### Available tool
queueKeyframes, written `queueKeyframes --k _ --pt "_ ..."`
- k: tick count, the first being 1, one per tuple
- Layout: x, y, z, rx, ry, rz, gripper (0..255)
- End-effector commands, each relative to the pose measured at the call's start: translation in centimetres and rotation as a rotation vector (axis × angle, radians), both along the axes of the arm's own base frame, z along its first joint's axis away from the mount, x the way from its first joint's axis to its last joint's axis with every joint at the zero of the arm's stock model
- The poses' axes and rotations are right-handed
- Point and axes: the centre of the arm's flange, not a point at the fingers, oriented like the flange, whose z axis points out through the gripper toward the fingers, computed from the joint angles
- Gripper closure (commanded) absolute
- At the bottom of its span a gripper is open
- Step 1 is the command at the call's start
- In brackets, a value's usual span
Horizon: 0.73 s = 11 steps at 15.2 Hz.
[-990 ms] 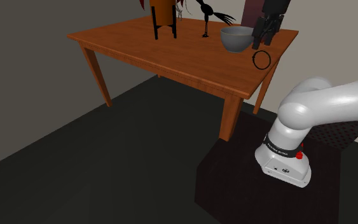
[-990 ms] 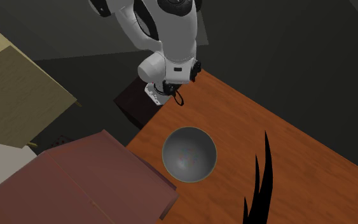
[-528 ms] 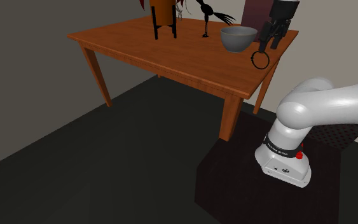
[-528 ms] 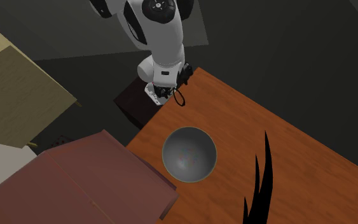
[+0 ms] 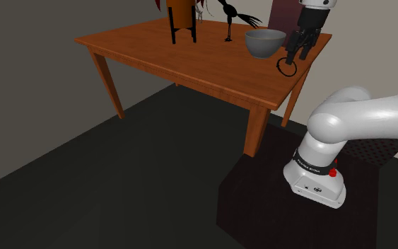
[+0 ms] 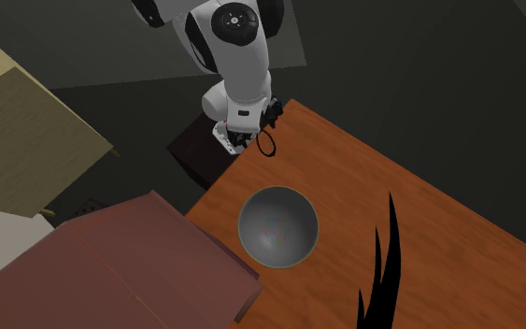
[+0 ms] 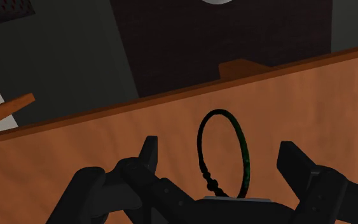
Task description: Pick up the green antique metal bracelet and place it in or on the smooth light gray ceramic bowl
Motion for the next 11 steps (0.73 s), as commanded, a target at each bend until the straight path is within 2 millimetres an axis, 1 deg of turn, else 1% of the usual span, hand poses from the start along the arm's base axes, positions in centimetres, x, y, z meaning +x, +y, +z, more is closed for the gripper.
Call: queueKeyframes --k 1,2,3,11 --pt "0.00 -0.01 -0.02 0.000 0.000 0.000 0" --pt "0.00 -0.01 -0.02 0.000 0.000 0.000 0" --pt "0.00 -0.01 -0.02 0.000 0.000 0.000 255" --pt "0.00 -0.01 -0.02 0.000 0.000 0.000 255"
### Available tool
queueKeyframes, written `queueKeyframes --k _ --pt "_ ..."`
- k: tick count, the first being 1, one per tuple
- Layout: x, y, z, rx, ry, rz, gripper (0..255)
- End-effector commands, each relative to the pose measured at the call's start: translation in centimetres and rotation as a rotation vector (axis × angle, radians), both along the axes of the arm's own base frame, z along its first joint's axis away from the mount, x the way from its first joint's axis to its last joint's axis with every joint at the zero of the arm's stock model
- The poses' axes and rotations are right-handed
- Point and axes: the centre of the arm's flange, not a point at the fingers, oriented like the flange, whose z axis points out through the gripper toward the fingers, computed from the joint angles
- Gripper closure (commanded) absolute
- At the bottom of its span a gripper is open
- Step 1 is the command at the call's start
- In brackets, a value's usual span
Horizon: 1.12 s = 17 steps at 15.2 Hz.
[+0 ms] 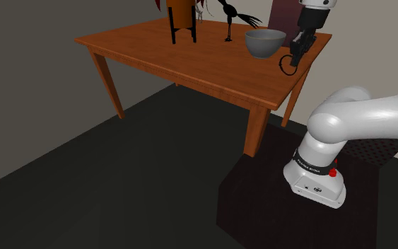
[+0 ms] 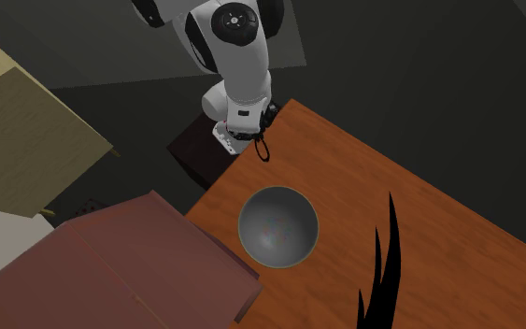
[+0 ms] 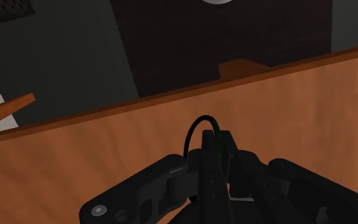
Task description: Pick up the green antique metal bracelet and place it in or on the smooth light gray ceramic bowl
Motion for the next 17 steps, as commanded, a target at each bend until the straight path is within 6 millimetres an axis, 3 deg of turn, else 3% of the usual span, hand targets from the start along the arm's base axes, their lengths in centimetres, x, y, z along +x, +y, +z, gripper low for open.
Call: queueKeyframes --k 1,17 --pt "0.0 0.0 0.0 0.000 0.000 0.000 255" --pt "0.0 0.0 8.4 0.000 0.000 0.000 255"
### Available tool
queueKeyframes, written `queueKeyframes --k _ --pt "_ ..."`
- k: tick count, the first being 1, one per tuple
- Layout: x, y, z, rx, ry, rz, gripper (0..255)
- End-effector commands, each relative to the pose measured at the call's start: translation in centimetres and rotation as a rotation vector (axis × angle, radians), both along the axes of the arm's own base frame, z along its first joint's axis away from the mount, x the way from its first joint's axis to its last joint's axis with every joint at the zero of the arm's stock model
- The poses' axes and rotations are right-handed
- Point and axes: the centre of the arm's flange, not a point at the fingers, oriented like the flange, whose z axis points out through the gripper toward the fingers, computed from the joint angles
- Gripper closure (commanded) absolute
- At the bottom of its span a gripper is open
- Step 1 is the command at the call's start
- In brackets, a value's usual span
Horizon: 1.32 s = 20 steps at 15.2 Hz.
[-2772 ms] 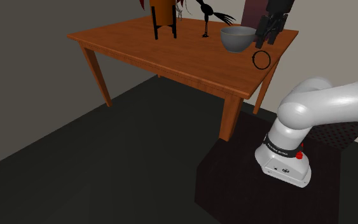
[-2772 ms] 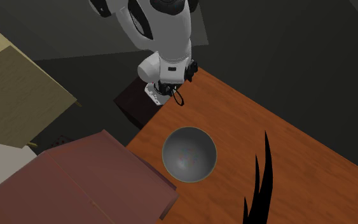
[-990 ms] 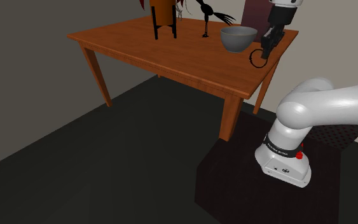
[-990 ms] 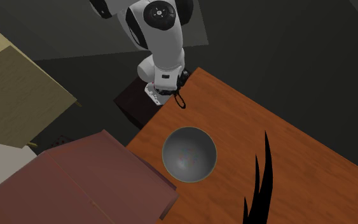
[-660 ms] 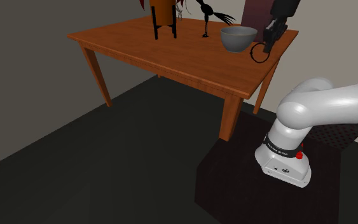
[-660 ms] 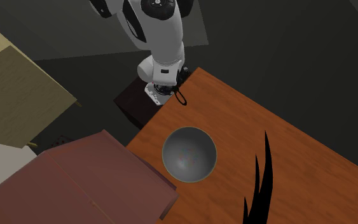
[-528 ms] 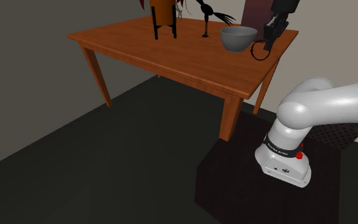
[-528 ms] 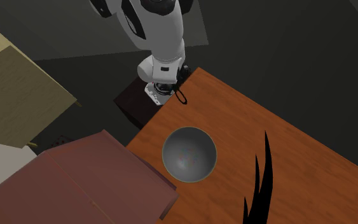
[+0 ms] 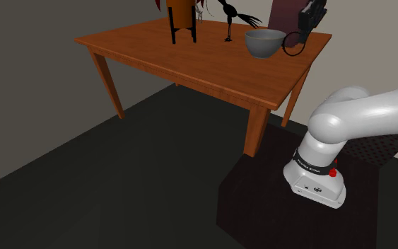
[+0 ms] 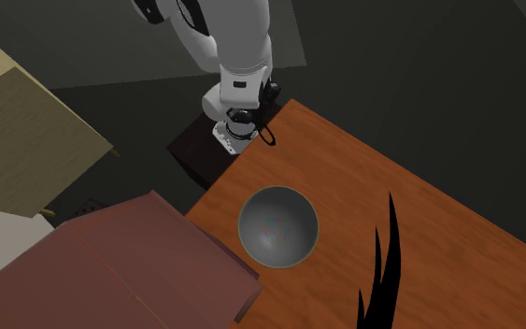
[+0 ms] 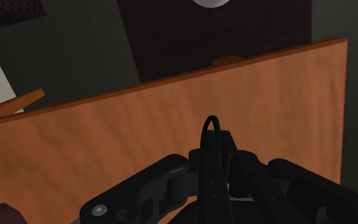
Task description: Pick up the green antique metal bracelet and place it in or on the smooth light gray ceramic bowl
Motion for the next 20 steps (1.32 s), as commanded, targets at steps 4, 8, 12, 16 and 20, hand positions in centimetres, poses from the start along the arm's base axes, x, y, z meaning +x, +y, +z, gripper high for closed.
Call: queueKeyframes --k 4,8,12,16,20 --pt "0.1 0.0 2.7 0.000 0.000 0.000 255" --pt "0.1 0.0 4.8 0.000 0.000 0.000 255" --pt "0.1 0.0 6.9 0.000 0.000 0.000 255" --pt "0.1 0.0 9.0 0.000 0.000 0.000 255" --pt "3.0 -2.6 9.5 0.000 0.000 0.000 255"
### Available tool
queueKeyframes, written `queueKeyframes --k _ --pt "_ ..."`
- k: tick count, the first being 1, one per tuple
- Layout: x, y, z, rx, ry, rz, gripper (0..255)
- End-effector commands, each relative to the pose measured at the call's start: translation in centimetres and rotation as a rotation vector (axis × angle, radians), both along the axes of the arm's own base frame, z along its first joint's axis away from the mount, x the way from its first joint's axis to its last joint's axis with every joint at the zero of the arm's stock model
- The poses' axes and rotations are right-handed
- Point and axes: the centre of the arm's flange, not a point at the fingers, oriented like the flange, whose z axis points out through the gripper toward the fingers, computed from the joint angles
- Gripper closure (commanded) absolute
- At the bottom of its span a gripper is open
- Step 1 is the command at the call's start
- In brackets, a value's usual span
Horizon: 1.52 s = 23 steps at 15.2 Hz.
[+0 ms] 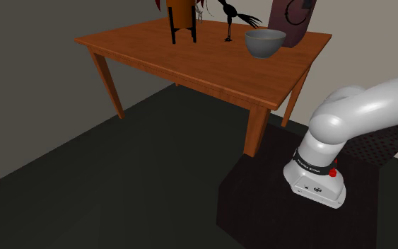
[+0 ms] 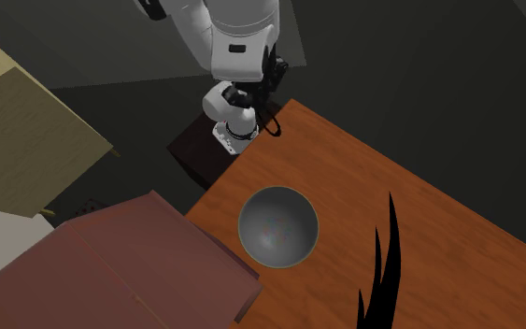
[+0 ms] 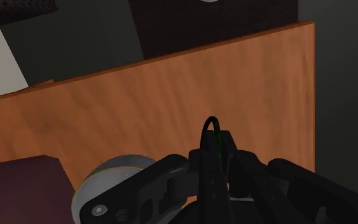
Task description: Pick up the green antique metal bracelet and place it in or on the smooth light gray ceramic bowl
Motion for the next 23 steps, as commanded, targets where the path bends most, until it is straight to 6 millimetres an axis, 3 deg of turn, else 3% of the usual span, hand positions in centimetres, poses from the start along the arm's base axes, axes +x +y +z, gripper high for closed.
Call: queueKeyframes --k 1,15,23 --pt "1.9 -1.8 0.3 -0.001 0.000 0.000 255" --pt "16.4 -14.3 2.2 -0.001 0.000 0.000 255" --pt "16.4 -14.3 -2.0 -0.001 0.000 0.000 255"
